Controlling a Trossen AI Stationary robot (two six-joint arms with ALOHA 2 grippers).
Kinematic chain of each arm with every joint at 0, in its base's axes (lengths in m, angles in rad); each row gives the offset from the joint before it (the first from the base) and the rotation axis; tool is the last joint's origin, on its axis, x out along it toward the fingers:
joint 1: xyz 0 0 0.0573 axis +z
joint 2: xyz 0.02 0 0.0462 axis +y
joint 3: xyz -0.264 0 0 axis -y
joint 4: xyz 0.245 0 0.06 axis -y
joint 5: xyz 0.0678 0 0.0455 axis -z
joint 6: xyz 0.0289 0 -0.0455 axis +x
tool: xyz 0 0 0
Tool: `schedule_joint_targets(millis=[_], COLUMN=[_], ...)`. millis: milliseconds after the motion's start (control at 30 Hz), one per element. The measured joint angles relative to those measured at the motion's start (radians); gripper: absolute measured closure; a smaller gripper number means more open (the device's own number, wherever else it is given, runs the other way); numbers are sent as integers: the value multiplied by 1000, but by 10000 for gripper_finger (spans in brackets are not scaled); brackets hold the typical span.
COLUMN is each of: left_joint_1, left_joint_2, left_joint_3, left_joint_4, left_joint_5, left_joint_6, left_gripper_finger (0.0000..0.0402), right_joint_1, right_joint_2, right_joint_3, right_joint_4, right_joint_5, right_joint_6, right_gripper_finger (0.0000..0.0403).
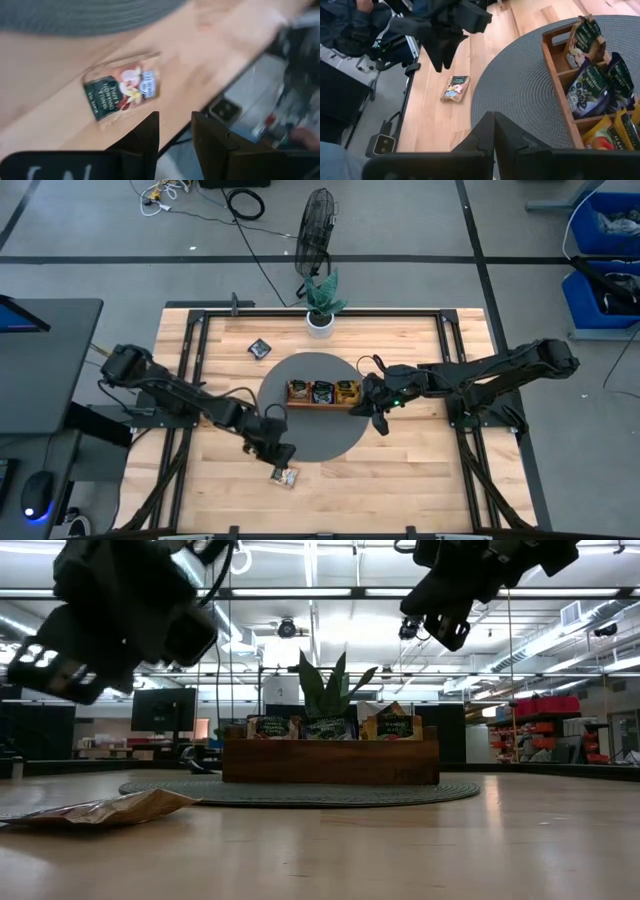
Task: Pick & Place Tea
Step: Put the brown tea bag into the left section of the wooden organizer
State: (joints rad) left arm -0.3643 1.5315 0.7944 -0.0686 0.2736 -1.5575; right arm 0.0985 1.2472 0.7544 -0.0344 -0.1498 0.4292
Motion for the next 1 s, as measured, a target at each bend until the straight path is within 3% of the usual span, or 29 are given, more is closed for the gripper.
schedule_joint_targets(millis=[133,300,567,1000], left_joint_1=[-52,-99,-98,-86], left_joint_2=[32,67,89,155], left_joint_3=[-1,0,-1,0], left_joint_4=[1,-48,-63,-51], left_joint_5=[-38,-40,-105,-74], left_joint_6=[-150,-225,-211,-206], left_gripper_finger=[283,274,249,246], right_joint_1=[2,1,1,1], right_joint_2=[0,0,0,0], right_joint_3=[0,0,0,0], right_joint_4=[-3,-6,-25,-58], right_joint_5=[0,2,2,2], right_joint_6=[-34,-66,-92,-150], right_gripper_finger=[394,394,394,394])
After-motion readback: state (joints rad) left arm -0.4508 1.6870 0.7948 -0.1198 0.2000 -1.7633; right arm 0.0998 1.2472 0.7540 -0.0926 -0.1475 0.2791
